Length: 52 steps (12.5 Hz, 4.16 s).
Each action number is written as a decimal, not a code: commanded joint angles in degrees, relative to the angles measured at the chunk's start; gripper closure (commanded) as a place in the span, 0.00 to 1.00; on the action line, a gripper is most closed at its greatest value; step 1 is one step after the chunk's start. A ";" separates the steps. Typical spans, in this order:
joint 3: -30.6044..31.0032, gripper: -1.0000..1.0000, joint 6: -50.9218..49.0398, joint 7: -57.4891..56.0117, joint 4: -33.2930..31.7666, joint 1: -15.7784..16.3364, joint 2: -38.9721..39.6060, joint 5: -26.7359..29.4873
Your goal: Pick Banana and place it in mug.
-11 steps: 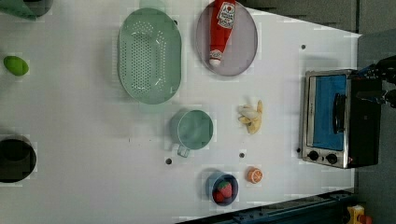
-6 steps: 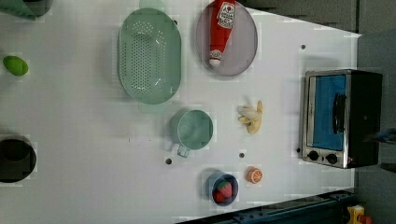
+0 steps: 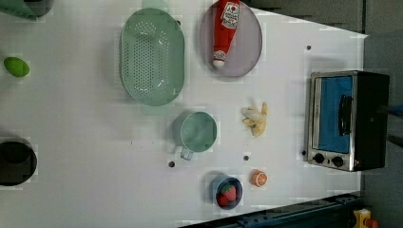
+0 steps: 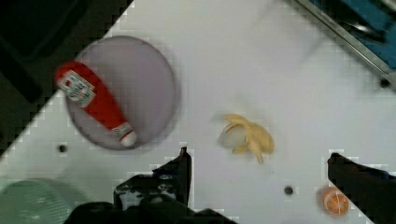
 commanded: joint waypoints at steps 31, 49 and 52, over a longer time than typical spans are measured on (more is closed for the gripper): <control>1.07 0.67 37.55 -19.06 -14.67 -0.23 29.43 0.03; 24.62 0.67 -0.39 20.27 -3.46 3.29 10.50 9.80; 27.79 0.67 14.20 26.88 -8.17 3.29 15.79 9.63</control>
